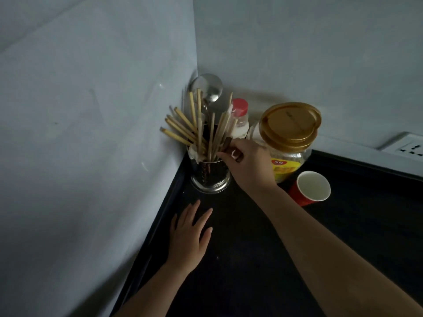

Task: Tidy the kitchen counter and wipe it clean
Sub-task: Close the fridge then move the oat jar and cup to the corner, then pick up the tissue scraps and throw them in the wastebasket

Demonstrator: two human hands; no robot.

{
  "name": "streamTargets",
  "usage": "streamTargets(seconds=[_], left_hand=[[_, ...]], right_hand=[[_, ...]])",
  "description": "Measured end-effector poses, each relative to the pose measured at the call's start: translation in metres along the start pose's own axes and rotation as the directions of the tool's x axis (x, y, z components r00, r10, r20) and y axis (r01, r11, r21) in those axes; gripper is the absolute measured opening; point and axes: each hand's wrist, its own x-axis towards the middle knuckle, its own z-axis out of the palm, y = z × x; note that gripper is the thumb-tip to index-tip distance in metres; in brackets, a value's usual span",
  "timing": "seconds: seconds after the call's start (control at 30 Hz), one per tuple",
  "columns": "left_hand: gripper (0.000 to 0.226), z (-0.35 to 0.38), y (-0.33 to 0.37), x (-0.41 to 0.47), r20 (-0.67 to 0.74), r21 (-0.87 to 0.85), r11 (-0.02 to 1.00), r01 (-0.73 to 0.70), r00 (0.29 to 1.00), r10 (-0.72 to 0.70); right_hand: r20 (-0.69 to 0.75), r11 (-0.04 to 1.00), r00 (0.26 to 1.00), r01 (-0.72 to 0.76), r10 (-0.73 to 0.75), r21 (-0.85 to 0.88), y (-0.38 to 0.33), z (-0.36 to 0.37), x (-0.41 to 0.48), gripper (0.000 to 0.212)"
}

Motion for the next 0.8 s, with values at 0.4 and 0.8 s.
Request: streamTargets(seconds=[0.4, 0.8], left_hand=[[0.045, -0.011, -0.003, 0.005, 0.066, -0.029, 0.998, -0.049, 0.997, 0.05], [0.038, -0.042, 0.098, -0.071, 0.362, -0.319, 0.938, -0.133, 0.898, 0.251]], right_hand=[[-0.008, 0.906, 0.908, -0.418, 0.419, 0.066, 0.002, -0.016, -0.089, 0.045], [-0.013, 0.507, 0.515, -0.839, 0.857, 0.2, -0.015, -0.092, -0.316, 0.04]])
